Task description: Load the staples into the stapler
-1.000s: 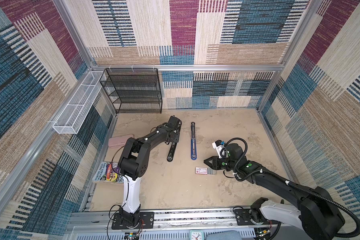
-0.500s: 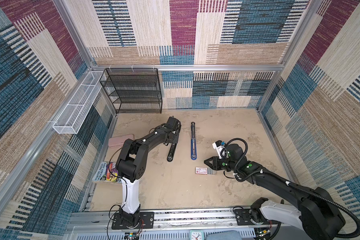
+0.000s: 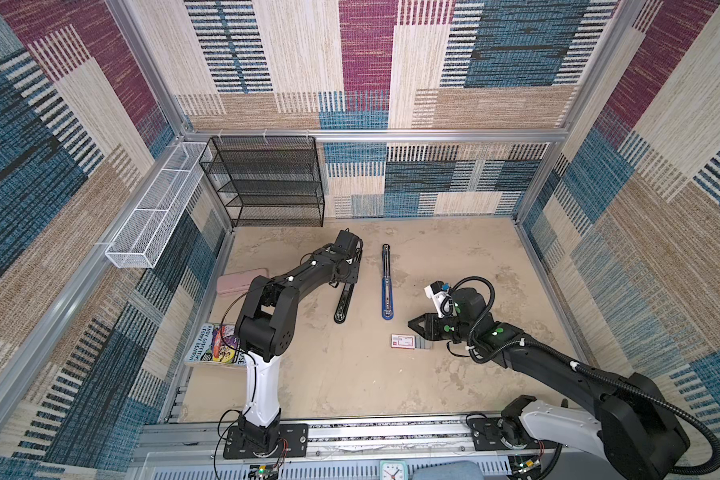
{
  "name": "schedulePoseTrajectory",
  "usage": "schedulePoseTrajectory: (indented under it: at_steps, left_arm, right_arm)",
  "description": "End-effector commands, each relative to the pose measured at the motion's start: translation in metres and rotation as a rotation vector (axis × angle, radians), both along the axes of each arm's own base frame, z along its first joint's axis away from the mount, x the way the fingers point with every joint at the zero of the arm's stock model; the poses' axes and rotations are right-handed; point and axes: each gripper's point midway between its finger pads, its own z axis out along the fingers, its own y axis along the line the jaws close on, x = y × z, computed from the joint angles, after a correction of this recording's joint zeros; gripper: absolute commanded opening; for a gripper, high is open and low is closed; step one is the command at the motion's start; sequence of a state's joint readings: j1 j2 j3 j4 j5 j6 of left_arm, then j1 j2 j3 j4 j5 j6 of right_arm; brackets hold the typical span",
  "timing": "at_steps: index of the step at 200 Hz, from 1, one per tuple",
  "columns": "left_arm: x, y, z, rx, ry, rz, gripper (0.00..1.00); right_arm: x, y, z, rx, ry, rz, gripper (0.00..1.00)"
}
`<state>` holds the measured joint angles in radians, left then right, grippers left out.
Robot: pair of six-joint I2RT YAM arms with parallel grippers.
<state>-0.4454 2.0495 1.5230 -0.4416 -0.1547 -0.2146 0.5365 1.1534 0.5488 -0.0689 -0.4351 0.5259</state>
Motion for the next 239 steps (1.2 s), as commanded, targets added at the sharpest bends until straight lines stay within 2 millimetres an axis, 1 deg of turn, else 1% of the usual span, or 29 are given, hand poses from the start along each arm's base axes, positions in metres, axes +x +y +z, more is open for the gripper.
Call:
schedulePoseTrajectory:
  at_steps: [1,19,33,53,106,145,174,199,217,239]
  left_arm:
    - [-0.002,0.002,-0.003,0.017,0.018,-0.007,0.30]
    - [-0.005,0.001,-0.002,0.001,0.020,-0.004,0.26]
    - [-0.009,0.001,-0.001,-0.010,0.025,-0.005,0.25]
    - [-0.014,0.000,0.002,-0.025,0.024,-0.010,0.24]
    - [-0.024,0.002,0.003,-0.027,0.025,-0.022,0.24]
    - [-0.020,0.002,0.006,-0.020,0.014,-0.021,0.23]
    - [-0.014,0.003,0.008,-0.015,-0.007,-0.007,0.28]
    - [-0.007,0.000,0.011,-0.013,-0.014,-0.007,0.30]
    - [-0.004,-0.001,0.009,-0.006,-0.010,-0.011,0.31]
    - [-0.005,0.000,0.001,0.009,0.017,-0.014,0.30]
  right_arm:
    - [0.003,0.000,0.004,0.002,-0.018,-0.006,0.28]
    - [0.004,0.000,0.004,-0.002,-0.020,-0.007,0.28]
    - [0.005,0.001,0.004,-0.002,-0.019,-0.006,0.28]
    - [0.004,0.001,0.001,-0.003,-0.015,-0.001,0.28]
    - [0.004,0.001,-0.001,-0.001,-0.012,-0.006,0.28]
    - [0.004,0.000,-0.002,-0.002,-0.009,-0.010,0.28]
    - [0.003,0.000,-0.002,-0.001,-0.007,-0.010,0.28]
    - [0.003,-0.001,-0.003,-0.004,-0.005,-0.012,0.28]
    - [0.003,-0.002,-0.001,-0.003,-0.009,-0.016,0.28]
    - [0.002,-0.002,-0.002,-0.004,-0.006,-0.017,0.28]
